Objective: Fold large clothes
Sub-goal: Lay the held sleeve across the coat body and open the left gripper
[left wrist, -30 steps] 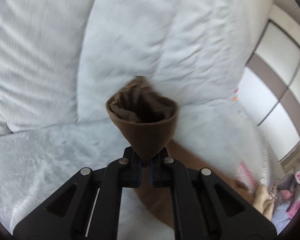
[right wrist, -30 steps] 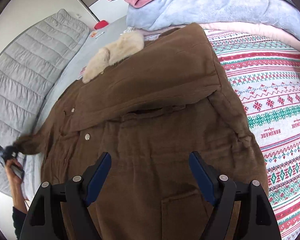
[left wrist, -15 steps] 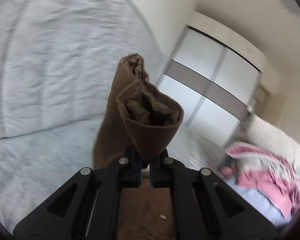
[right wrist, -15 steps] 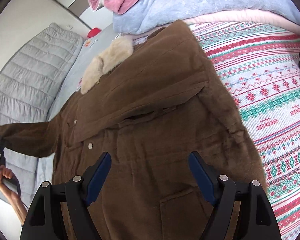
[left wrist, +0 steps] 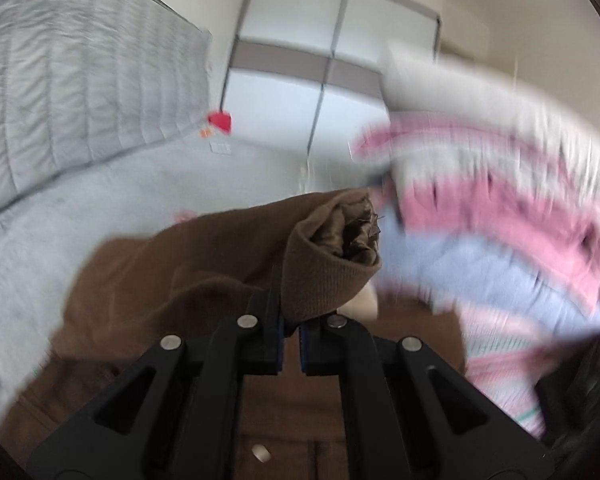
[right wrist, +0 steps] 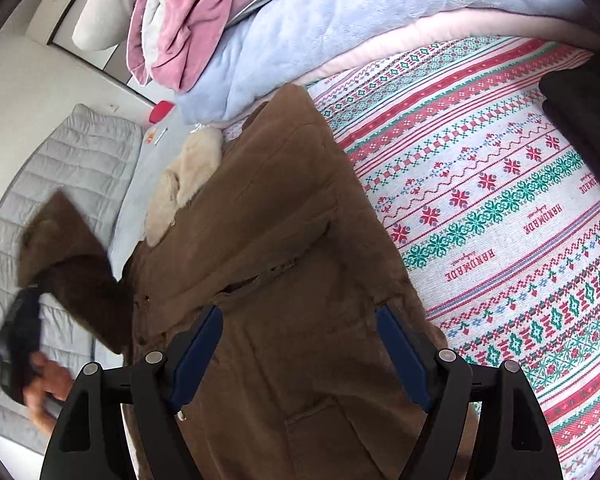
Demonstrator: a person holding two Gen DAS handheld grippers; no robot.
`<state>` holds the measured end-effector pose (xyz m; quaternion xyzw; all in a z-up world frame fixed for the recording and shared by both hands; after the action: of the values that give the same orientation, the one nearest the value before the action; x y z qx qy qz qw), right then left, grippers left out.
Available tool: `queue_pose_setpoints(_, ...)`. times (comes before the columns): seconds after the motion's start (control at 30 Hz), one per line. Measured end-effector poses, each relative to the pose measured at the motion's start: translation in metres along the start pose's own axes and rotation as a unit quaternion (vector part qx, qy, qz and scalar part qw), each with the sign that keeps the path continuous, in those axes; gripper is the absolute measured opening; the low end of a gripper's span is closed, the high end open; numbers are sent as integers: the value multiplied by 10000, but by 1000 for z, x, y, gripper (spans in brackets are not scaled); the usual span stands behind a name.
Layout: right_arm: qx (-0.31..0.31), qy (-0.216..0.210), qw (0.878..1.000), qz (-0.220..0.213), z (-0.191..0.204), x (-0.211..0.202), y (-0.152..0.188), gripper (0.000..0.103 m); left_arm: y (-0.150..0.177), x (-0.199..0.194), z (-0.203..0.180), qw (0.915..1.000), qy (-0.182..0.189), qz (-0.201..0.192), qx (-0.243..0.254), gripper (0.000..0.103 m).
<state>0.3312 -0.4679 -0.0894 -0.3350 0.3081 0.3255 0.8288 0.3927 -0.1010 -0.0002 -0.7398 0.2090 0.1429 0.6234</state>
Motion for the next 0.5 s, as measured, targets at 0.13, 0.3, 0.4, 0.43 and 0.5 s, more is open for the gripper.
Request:
queue_pose_setpoints(0.13,89,33,10000,-17,-4,0,-3,81,71,50,-44,9903,-137,1163,749,9)
queue_pose_setpoints(0.3,208,-50,9998,11,-8,-2,-4,81,106,65,-55,9772,-379,1652,1281,10)
queue_pose_setpoints(0.4,213,-98,9997,-24,-6,-4,-5,81,92,60,-51,9764,-126,1869,1078,13)
queue_pose_setpoints(0.43,214,-122,9997,-35,-6,-5,-6,81,89,58,-49,9757,-45,1926,1047,15)
queue_pose_setpoints(0.5,234,-148,9996,-45,-9,-7,-5,81,85,49,-47,9747,201,1999,977,18)
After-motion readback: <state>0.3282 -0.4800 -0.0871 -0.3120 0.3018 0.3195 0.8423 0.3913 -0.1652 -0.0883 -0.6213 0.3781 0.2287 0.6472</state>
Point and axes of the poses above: each gripper's, at about its wrist camera, not at the fingertips, and x roughly the way its jaws point, z to its left, y to its underside, the point moved 3 cm from there along x, roughly the way its jaws point
